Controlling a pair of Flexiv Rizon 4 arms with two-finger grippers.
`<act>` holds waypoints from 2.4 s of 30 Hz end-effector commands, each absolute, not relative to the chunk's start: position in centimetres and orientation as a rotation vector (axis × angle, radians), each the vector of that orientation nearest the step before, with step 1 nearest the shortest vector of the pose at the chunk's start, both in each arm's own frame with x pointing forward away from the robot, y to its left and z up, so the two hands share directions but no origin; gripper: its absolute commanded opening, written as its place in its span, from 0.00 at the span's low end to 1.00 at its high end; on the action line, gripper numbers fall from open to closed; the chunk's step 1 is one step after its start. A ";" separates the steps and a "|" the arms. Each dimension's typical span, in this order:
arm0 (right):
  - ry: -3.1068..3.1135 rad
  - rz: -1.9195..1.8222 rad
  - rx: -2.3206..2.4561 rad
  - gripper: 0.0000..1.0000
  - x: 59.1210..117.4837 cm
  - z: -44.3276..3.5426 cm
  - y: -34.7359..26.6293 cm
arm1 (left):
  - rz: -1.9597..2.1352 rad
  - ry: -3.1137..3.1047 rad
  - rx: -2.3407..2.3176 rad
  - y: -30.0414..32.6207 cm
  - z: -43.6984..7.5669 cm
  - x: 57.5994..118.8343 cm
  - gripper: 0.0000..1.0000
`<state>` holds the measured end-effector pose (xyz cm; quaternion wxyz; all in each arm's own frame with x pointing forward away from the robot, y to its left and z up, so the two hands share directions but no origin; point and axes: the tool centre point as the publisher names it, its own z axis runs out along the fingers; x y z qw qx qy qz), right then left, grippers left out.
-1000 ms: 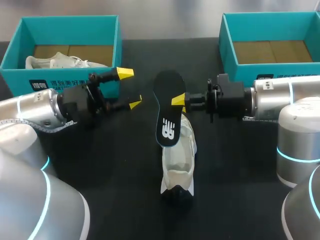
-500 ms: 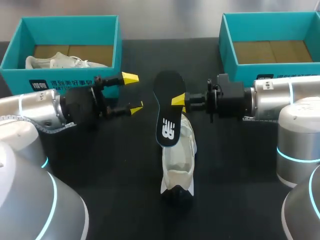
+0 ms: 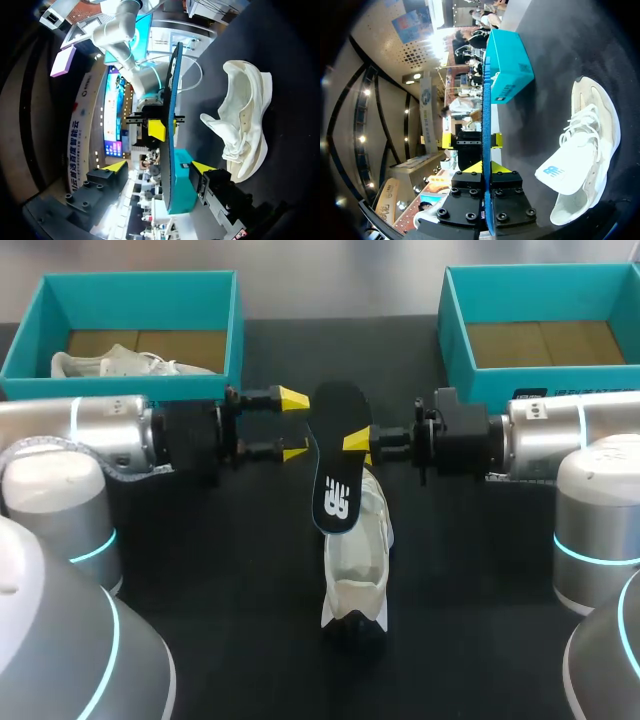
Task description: Take the shoe out of the shoebox, open the shoe tongue, remove and reinsert the insole, then place the shoe into the shoebox
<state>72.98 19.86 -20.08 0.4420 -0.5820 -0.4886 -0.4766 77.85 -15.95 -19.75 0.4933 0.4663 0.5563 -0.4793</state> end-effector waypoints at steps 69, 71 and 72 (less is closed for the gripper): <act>-1.215 -1.178 -1.449 0.00 73.0 -20.0 19.9 | -1.160 1.232 1.138 -21.2 -21.2 78.2 0.06; -1.215 -1.178 -1.449 0.00 73.0 -20.0 19.9 | -1.160 1.231 1.138 -21.2 -21.3 78.2 0.00; -1.215 -1.178 -1.449 0.00 73.0 -20.0 19.9 | -1.161 1.230 1.138 -21.2 -21.2 78.2 0.00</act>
